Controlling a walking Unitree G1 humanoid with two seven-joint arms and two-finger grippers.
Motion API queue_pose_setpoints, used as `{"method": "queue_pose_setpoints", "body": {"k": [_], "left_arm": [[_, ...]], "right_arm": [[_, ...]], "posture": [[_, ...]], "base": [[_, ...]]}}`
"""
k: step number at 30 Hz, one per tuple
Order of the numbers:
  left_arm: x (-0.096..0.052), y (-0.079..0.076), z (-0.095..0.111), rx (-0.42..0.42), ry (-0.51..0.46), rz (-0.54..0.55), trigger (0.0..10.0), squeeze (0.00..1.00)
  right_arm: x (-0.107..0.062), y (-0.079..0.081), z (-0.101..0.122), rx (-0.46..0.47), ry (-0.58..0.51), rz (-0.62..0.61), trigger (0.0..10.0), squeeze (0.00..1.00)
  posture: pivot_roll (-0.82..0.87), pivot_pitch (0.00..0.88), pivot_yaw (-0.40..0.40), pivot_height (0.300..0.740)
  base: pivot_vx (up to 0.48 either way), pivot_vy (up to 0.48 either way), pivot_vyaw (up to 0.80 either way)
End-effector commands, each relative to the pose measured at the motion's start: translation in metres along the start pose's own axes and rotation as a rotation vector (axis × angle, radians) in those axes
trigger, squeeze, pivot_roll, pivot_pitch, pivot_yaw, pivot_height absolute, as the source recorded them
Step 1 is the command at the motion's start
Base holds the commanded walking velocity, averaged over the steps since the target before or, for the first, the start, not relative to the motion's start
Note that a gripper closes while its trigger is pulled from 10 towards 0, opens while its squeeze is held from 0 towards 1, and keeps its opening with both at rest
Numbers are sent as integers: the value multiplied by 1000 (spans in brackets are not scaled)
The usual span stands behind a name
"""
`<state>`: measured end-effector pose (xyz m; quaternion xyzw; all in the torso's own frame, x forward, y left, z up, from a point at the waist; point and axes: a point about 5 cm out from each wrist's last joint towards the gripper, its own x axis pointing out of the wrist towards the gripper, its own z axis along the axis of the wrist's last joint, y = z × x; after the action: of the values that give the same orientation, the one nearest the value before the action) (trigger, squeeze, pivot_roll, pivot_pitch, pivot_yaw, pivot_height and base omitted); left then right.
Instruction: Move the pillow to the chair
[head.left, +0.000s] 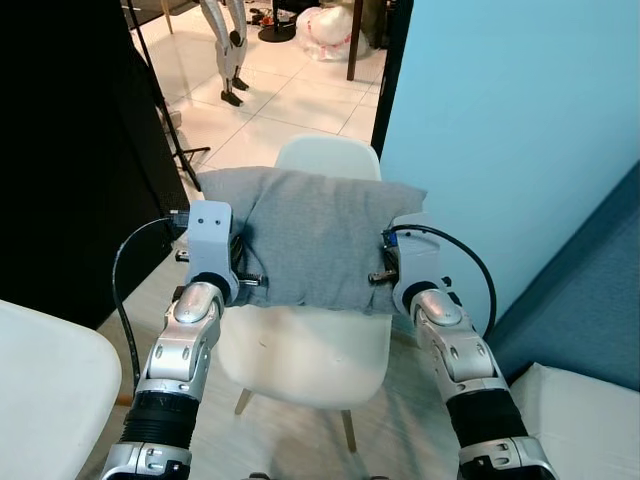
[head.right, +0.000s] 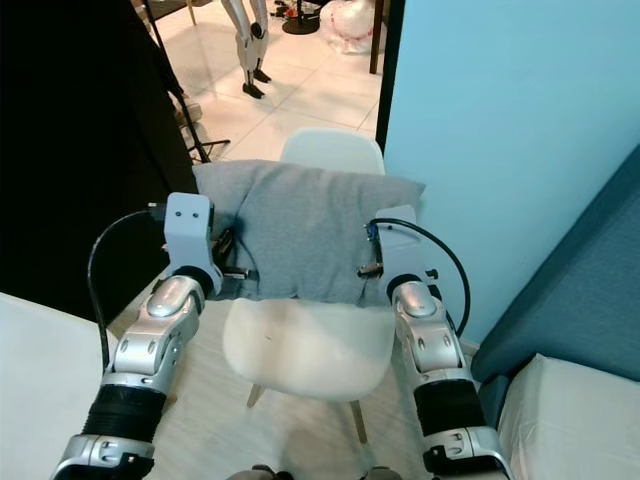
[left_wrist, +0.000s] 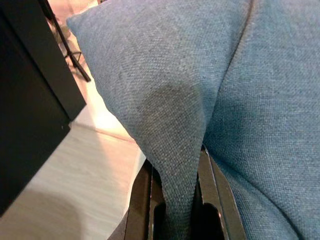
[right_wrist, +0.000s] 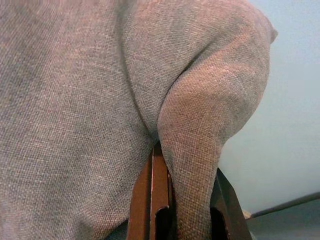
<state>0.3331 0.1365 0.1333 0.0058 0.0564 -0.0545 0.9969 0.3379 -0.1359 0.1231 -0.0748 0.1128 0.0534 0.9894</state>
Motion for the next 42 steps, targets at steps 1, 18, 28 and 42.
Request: {"method": "queue_pose_setpoints", "body": {"k": [1,18,28,42], "left_arm": [[-1,-7,-3,25,-6,-27,10000,0],[-2,0,1,55,-33,24,10000,0],[0,-6,1,53,-36,-1,10000,0],[-2,-6,-2,54,-28,6,10000,0]], "right_arm": [[2,14,13,14,-65,57,10000,0],[4,23,15,3,-59,93,10000,0],[1,25,11,23,-59,105,10000,0],[3,28,11,-13,-51,102,10000,0]], "posture": [[16,99,23,700],[22,112,6,686],[16,106,21,661],[22,112,13,647]], "base": [[0,0,0],[0,0,0],[0,0,0],[0,0,0]]}}
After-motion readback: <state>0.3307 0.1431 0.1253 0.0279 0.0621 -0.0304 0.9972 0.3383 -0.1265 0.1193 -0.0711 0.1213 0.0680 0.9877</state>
